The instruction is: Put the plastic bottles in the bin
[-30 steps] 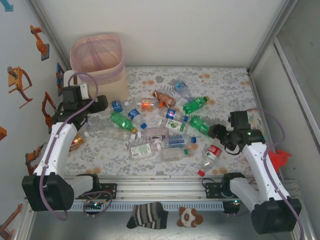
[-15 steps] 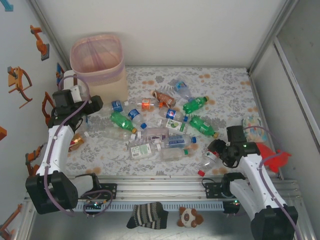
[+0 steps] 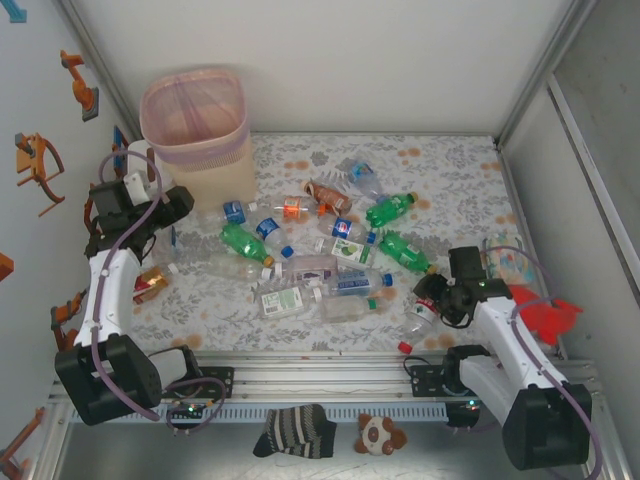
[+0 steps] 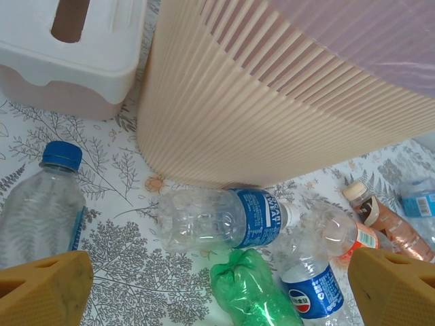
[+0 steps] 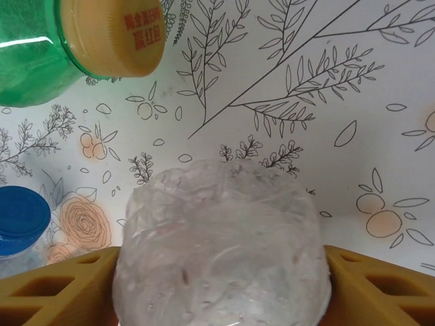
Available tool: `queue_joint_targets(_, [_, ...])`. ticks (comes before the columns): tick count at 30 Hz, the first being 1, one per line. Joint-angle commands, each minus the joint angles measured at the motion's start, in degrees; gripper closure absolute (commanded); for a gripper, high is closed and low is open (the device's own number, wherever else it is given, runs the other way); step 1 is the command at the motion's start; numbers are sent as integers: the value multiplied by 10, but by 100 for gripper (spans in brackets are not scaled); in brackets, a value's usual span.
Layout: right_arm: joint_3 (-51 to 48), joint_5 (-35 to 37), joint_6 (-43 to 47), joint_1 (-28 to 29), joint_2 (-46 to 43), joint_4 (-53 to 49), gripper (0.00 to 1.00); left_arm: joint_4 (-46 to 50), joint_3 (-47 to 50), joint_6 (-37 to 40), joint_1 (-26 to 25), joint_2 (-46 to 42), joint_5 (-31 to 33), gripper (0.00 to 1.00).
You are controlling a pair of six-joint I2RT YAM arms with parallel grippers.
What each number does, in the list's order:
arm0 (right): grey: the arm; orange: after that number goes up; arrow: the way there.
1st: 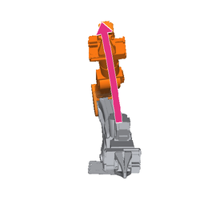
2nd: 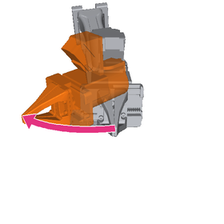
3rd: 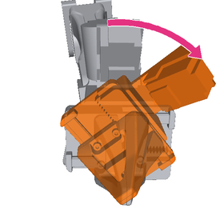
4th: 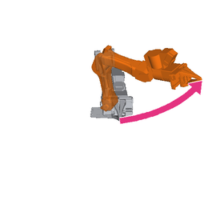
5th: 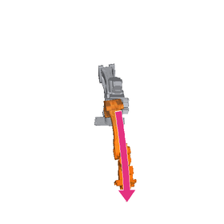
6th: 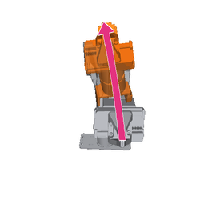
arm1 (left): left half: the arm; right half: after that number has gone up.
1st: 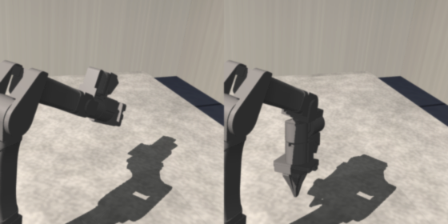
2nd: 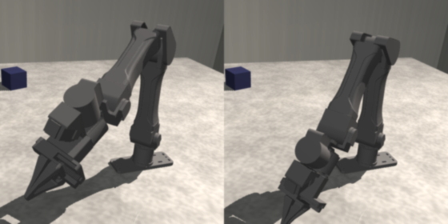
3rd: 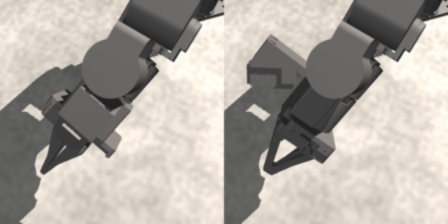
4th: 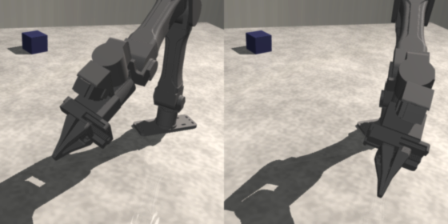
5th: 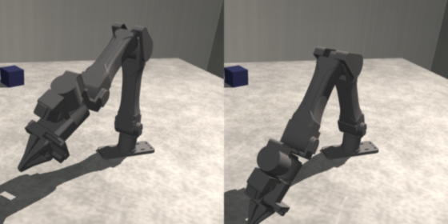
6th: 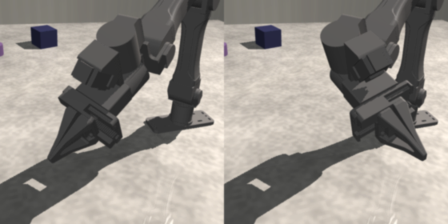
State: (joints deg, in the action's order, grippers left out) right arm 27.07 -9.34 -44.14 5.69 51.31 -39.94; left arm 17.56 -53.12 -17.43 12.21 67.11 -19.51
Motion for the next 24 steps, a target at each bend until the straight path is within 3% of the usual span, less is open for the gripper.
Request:
queue_joint_targets(1, [-12,13,-3,4,-8,7,32,-5,-2,-9,3,2,-11,4])
queue_joint_targets(14, [-6,27,-11,4,-59,-20,47,0,-2,-8,4,4,-21,3])
queue_joint_targets(24, [67,-5,21,5,-102,-27,51,-56,20,8,1,-30,-125,3])
